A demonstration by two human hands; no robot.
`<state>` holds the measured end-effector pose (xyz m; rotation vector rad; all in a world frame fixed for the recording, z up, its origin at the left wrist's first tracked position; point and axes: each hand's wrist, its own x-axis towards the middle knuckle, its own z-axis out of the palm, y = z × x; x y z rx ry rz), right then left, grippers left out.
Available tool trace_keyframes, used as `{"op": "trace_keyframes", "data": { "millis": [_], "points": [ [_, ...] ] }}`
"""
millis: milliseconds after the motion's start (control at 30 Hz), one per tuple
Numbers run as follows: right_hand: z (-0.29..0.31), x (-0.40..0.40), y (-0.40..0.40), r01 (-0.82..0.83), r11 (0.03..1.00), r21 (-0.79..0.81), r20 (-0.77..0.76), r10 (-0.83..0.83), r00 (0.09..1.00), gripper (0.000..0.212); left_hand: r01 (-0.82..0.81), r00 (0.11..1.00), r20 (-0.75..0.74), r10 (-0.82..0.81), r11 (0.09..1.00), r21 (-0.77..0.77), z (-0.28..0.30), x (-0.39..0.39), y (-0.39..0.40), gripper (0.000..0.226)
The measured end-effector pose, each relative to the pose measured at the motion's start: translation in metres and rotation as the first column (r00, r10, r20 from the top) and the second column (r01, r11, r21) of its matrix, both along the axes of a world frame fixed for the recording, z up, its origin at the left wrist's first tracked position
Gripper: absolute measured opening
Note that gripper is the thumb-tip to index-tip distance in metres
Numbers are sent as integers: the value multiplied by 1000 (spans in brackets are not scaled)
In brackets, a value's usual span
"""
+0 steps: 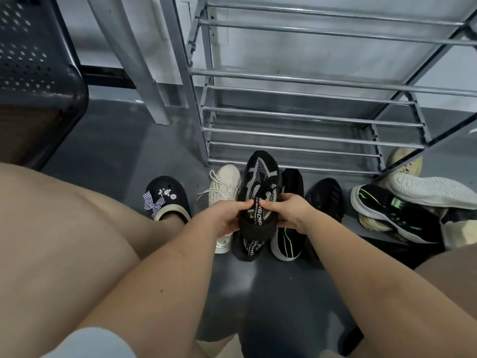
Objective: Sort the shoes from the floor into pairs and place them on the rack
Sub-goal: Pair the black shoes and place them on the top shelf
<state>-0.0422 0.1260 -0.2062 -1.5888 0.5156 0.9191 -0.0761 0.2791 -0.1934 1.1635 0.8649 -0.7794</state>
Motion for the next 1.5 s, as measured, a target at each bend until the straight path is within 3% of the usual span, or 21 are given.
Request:
{"op": "trace_keyframes", "data": {
  "millis": [267,433,600,833,1000,1133,1267,1367,1500],
  "points": [
    [-5,-10,-40,-100,991,-86,-34,97,995,40,184,983,-3,-184,983,22,-10,-1,-23,33],
    [-7,-24,-68,-97,990,-104,-65,91,994,26,243,970,-18,-244,970,-10,-11,-6,-47,17],
    [-6,-30,-83,-26,997,-74,-49,23,999,27,278,960,-26,-278,960,19,-18,-5,-64,32],
    [-15,-22,-90,46,997,-56,-35,-48,998,25,265,964,-29,-265,964,25,-26,2,-74,31],
    [-19,-16,-92,47,997,-67,-34,-49,998,38,275,961,-41,-274,961,29,-33,6,-76,31],
    [-27,-13,-90,36,997,-65,-47,-39,998,49,316,949,-25,-315,944,92,-43,5,-70,42],
    [-36,-10,-91,-16,989,-147,-44,10,999,54,339,930,-2,-367,856,390,-58,2,-47,62],
    [-43,-6,-93,-24,980,-195,-44,16,999,59,354,919,-66,-388,740,572,-67,-3,-23,56],
    [-51,-3,-91,-32,985,-171,-67,21,998,58,402,901,-119,-416,703,586,-74,-5,-11,48]
  ]
}}
